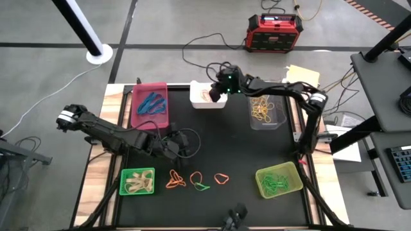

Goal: Sort rubber bands into baskets
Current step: Put the orange rubber band into the white bin, then put the green rubber band into the yellow bin

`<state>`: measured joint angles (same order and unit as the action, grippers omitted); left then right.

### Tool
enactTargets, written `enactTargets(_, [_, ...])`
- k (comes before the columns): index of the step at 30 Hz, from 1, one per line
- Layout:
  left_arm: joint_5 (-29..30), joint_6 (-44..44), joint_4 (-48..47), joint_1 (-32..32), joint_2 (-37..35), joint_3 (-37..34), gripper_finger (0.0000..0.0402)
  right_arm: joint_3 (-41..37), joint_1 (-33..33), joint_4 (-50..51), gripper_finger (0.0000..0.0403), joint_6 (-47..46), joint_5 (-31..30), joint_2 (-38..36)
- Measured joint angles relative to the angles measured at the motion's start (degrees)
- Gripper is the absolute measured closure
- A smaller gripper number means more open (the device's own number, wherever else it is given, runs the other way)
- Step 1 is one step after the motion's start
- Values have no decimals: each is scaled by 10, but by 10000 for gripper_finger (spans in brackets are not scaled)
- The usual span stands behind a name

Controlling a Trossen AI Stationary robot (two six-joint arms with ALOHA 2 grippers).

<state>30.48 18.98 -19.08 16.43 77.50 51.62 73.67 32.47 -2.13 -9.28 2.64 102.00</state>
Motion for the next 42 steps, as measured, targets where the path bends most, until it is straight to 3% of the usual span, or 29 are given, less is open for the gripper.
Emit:
enactTargets(4, [2, 0, 0, 0, 2, 0, 228, 4, 12, 1, 382, -18, 38, 33])
enactTargets(9, [22, 0, 0, 0, 2, 0, 228, 16, 12, 2, 341, -22, 40, 51])
enactTargets(15, [25, 35, -33, 0, 2, 0, 228, 17, 12, 16, 289, -27, 38, 35])
enactTargets(20, [7, 94, -86, 0, 2, -1, 228, 17, -3, 86, 263, -23, 39, 3])
enactTargets(30, [-118, 160, -111, 1, 2, -29, 228, 14, -128, 245, 260, 34, 38, -81])
enactTargets(36, [-88, 289, -187, -6, 2, -38, 228, 10, -217, 309, 271, 34, 34, -124])
enactTargets(40, [-72, 396, -243, -39, 3, -38, 228, 9, -264, 307, 274, 35, 34, -137])
enactTargets(42, [-71, 410, -245, -58, 11, -38, 228, 9, -280, 296, 275, 40, 33, -141])
